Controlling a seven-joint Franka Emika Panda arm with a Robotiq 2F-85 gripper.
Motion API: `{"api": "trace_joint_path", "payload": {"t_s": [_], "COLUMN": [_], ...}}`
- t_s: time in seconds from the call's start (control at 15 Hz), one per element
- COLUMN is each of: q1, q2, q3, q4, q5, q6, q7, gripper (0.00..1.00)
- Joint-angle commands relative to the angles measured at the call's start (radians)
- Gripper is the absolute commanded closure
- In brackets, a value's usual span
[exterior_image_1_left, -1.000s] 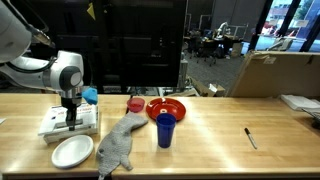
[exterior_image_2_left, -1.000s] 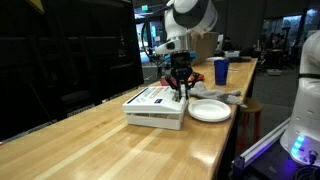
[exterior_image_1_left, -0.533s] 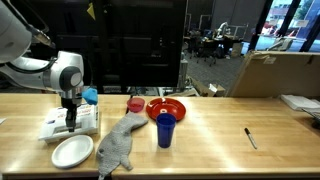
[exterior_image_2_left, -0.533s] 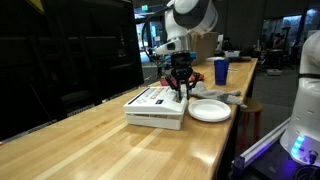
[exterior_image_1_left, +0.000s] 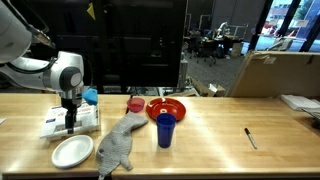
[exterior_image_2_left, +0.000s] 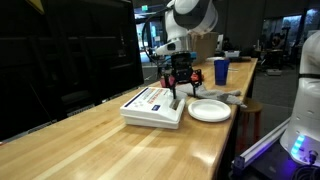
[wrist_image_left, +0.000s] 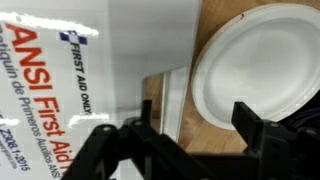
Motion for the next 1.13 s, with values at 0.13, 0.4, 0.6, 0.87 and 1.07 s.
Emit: {"api": "trace_joint_path", "payload": {"t_s": [0.13, 0.4, 0.6, 0.87, 1.07], "q1": [-0.008, -0.006, 0.007, 0.026, 0.019], "q2": [-0.031, -0.038, -0.069, -0.093, -0.073], "q3": [0.005, 0.009, -0.004, -0.024, -0.017], "q4": [-0.014, -0.002, 0.03, 0.13, 0.209], "q5": [0.004, -0.009, 0.02, 0.06, 0.042], "q6": [-0.002, -0.021, -0.096, -0.309, -0.46], "q7": [-0.003, 0.002, -0.064, -0.244, -0.366], "gripper": [0.0, 0.0, 0.0, 0.0, 0.0]}}
